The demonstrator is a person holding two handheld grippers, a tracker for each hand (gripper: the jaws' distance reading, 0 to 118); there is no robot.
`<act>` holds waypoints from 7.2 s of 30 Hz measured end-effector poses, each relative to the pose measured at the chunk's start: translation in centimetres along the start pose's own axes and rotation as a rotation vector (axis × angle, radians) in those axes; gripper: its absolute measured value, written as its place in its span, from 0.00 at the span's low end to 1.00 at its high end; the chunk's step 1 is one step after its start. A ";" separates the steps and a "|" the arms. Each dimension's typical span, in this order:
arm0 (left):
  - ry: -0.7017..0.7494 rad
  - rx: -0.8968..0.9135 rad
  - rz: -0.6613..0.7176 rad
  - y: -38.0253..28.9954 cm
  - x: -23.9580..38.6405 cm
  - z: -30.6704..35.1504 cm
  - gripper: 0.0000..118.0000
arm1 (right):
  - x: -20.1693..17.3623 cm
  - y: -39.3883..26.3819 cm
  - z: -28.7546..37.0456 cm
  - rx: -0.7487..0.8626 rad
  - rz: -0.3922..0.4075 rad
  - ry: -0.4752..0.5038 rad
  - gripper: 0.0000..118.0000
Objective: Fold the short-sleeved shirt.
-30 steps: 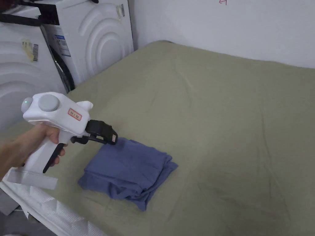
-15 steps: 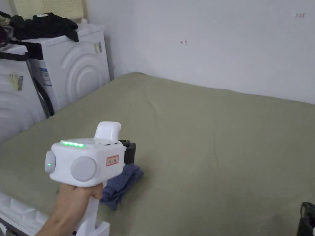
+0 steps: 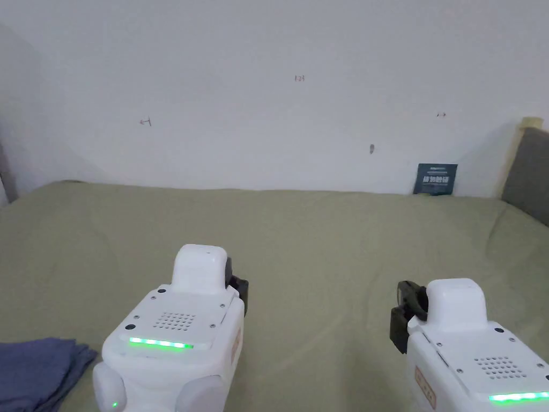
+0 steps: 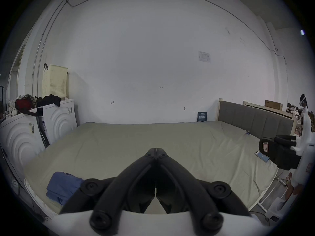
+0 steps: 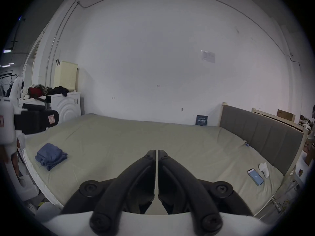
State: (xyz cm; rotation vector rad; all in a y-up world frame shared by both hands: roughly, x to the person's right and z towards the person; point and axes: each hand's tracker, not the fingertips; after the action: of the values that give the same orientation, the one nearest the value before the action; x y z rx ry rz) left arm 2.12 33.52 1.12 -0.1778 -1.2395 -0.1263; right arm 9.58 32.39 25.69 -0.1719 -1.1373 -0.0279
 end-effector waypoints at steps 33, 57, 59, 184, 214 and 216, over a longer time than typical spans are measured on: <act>0.138 0.027 -0.020 0.8 -1.3 0.5 1.00 | 0.6 -0.2 0.3 0.030 -0.019 -0.035 1.00; 0.069 -0.052 -0.024 1.1 -1.6 0.8 1.00 | 0.7 1.1 -0.2 0.014 -0.024 0.004 1.00; 0.080 -0.046 -0.029 1.0 -1.4 0.8 1.00 | 0.7 1.1 -0.4 0.010 -0.024 0.014 1.00; 0.143 -0.046 0.024 1.1 -2.2 1.8 1.00 | 0.5 1.4 -0.3 0.011 -0.034 -0.005 1.00; 0.141 -0.062 0.018 0.8 -1.7 1.7 1.00 | 0.4 1.0 -0.6 -0.005 -0.040 0.002 1.00; 0.143 -0.061 0.018 0.9 -1.8 1.6 1.00 | 0.3 1.1 -0.6 -0.006 -0.039 0.002 1.00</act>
State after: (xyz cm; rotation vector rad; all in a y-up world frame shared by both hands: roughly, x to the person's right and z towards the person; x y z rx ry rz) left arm 0.19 34.71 -0.10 -0.2289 -1.0916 -0.1587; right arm 10.36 33.40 25.64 -0.1548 -1.1386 -0.0663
